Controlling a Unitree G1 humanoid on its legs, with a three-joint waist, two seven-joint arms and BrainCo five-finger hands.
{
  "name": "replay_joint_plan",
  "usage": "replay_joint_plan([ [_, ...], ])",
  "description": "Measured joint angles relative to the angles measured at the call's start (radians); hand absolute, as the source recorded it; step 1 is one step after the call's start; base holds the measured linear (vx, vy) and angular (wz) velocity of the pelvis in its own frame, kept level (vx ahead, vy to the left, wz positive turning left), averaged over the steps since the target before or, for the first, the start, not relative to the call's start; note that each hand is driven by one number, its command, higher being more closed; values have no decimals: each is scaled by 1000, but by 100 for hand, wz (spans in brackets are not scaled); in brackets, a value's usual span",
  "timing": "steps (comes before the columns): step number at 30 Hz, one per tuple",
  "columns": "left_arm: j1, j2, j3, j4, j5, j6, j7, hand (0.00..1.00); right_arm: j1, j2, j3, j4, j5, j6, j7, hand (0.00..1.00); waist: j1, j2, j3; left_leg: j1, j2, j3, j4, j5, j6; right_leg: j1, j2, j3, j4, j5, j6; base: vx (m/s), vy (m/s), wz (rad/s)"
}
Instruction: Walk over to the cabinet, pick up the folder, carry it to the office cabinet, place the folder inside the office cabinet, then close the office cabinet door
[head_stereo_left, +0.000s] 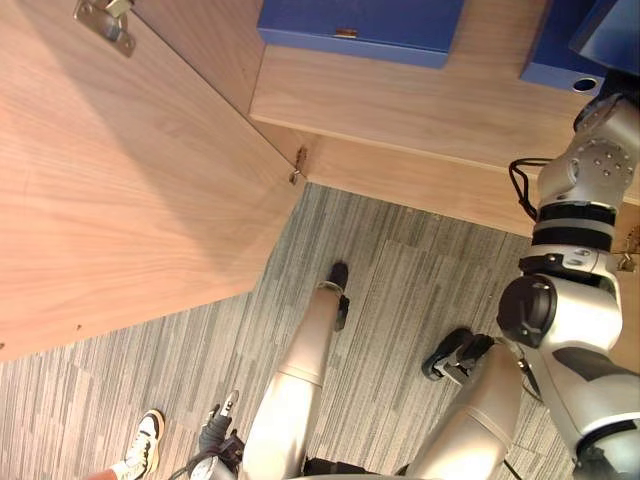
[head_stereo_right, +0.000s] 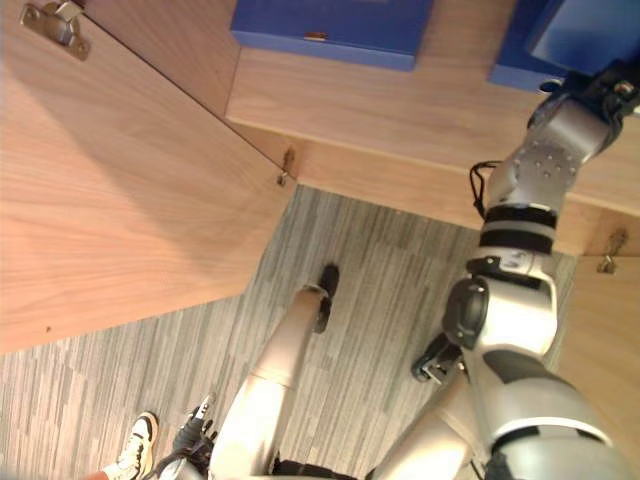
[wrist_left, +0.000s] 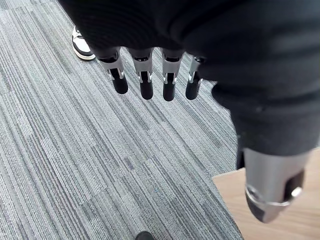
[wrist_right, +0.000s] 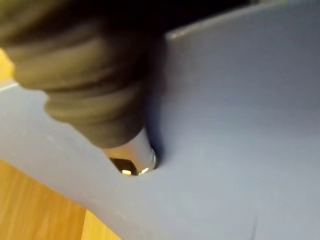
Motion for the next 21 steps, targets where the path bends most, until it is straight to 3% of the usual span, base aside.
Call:
replay_joint_plan([
  [5, -3, 0, -13, 2, -1, -4, 15, 0, -15, -94, 20, 82, -3, 17, -33, 100, 3, 10, 0, -10, -16, -24, -23, 15, -19, 1, -8, -18, 10, -14, -1, 121, -37, 19],
  [9, -3, 2, -16, 2, -3, -3, 20, 0, -44, -186, 128, 176, -9, 77, -53, 100, -5, 10, 0, -11, -19, -31, -39, 23, -19, 0, -10, -26, 12, -16, -3, 115, -23, 7],
  [14, -3, 17, -44, -11, -13, -1, 23, 0, -88, -201, 217, 250, -42, 112, -66, 100, -22, 11, 0, -10, -11, -31, -52, 36, -24, -2, -6, -31, 12, -17, -5, 116, -25, 1],
  [21, -2, 19, -75, -76, -42, 5, 36, 0, -97, -217, 284, 264, -43, 113, -69, 100, -25, 12, 0, -8, -5, -27, -66, 48, -27, -2, -4, -33, 5, -16, -6, 122, -7, 1],
])
